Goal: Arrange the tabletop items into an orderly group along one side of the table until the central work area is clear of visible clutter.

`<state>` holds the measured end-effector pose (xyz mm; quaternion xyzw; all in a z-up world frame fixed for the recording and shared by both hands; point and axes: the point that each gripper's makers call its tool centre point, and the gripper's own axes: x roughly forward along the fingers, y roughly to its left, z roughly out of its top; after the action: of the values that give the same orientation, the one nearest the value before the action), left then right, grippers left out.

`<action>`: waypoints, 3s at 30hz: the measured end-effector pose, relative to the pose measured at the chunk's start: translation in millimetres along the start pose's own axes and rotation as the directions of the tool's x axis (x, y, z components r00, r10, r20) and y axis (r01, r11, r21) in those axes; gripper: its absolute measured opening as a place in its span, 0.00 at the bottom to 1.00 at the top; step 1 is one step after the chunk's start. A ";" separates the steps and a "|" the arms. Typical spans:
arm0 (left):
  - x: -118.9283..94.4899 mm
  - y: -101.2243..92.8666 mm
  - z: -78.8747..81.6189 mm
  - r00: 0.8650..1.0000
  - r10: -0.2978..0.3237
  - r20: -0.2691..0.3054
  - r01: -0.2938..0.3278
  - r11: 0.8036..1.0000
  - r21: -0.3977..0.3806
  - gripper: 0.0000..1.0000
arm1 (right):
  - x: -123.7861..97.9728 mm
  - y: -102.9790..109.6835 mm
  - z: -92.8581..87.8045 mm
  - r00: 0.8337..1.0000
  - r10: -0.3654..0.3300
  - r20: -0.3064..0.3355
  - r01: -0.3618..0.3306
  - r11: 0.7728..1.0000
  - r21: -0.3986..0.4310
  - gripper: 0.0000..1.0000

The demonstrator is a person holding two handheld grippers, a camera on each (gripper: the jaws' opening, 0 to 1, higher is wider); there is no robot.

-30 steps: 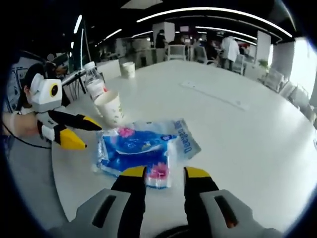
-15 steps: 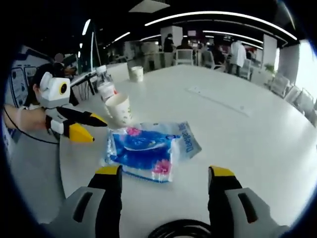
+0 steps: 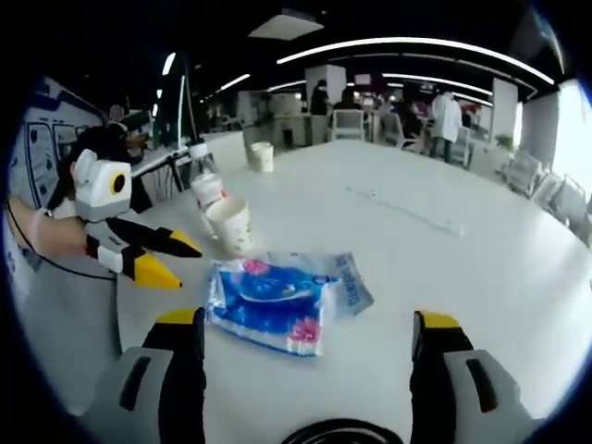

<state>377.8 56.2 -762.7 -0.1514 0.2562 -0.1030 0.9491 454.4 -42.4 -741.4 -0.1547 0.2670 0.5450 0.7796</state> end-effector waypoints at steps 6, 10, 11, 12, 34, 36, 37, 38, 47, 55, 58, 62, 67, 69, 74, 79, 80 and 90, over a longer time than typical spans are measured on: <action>4.3 0.2 -3.2 1.000 0.023 -0.010 -0.023 0.999 -0.022 0.37 | 4.2 -3.8 9.9 0.999 -0.009 0.039 0.008 0.999 0.033 0.55; 9.1 5.1 -3.6 0.999 0.032 -0.019 -0.033 0.999 -0.038 0.33 | 9.3 -6.5 7.5 1.000 -0.014 0.024 0.013 1.000 0.014 0.48; 9.8 6.6 -3.1 0.999 0.037 -0.017 -0.038 0.999 -0.040 0.34 | 10.1 -6.9 7.2 1.000 -0.013 0.025 0.013 1.000 0.014 0.49; 10.9 8.3 -2.6 0.999 0.042 -0.017 -0.042 0.998 -0.044 0.34 | 11.6 -7.7 5.9 1.000 -0.010 0.021 0.010 1.000 0.015 0.48; 23.2 18.1 -10.0 0.996 0.043 -0.074 -0.051 0.992 -0.113 0.22 | 42.7 -18.5 -24.0 0.994 -0.025 -0.108 0.025 1.000 -0.002 0.27; 24.1 19.4 -10.3 0.996 0.045 -0.074 -0.053 0.993 -0.104 0.21 | 44.2 -18.5 -24.4 0.994 -0.029 -0.110 0.028 1.000 -0.008 0.23; 25.1 20.0 -12.5 0.995 0.042 -0.085 -0.052 0.992 -0.119 0.21 | 44.8 -19.2 -25.9 0.992 -0.037 -0.123 0.036 0.999 -0.007 0.22; 25.6 20.3 -13.1 0.995 0.043 -0.087 -0.053 0.992 -0.118 0.22 | 45.6 -18.8 -25.0 0.993 -0.036 -0.116 0.035 0.999 -0.011 0.22; 27.6 22.7 -14.9 0.995 0.043 -0.093 -0.054 0.992 -0.116 0.20 | 51.9 -16.8 -28.4 0.990 -0.044 -0.131 0.046 0.999 0.006 0.16; 29.0 22.1 -18.1 0.994 0.027 -0.106 -0.041 0.990 -0.132 0.12 | 55.8 -19.1 -33.0 0.988 -0.068 -0.137 0.072 0.997 0.027 0.11; 29.7 23.1 -19.2 0.994 0.025 -0.110 -0.040 0.990 -0.134 0.09 | 57.0 -18.7 -34.9 0.987 -0.072 -0.144 0.076 0.997 0.026 0.09; 30.6 23.1 -19.3 0.994 0.020 -0.112 -0.036 0.990 -0.139 0.06 | 57.6 -17.4 -36.2 0.987 -0.072 -0.144 0.078 0.996 0.034 0.07; 31.6 25.1 -21.2 0.993 0.022 -0.119 -0.040 0.988 -0.150 0.05 | 57.0 -17.4 -39.2 0.986 -0.077 -0.149 0.085 0.995 0.047 0.02; 31.6 25.8 -21.3 0.993 0.022 -0.118 -0.040 0.988 -0.151 0.03 | 56.9 -16.8 -39.6 0.986 -0.076 -0.148 0.084 0.995 0.050 0.01; 31.4 26.9 -20.3 0.994 0.018 -0.111 -0.034 0.988 -0.149 0.00 | 57.2 -16.1 -41.3 0.986 -0.074 -0.149 0.084 0.995 0.061 0.00; 30.6 27.9 -19.2 0.995 0.018 -0.103 -0.033 0.989 -0.144 0.00 | 56.6 -15.9 -40.9 0.986 -0.075 -0.148 0.086 0.994 0.066 0.00; 30.1 27.9 -17.7 0.995 0.018 -0.097 -0.032 0.989 -0.148 0.00 | 56.5 -15.9 -40.9 0.986 -0.075 -0.148 0.086 0.994 0.067 0.00; 30.0 27.9 -11.2 0.997 0.010 -0.080 -0.021 0.990 -0.139 0.00 | 50.7 -17.4 -38.7 0.987 -0.089 -0.134 0.100 0.992 0.081 0.00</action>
<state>400.7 71.4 -795.1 -0.2113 0.3012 -0.0833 0.9261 474.4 -30.4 -803.2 -0.1680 0.3333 0.4839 0.7915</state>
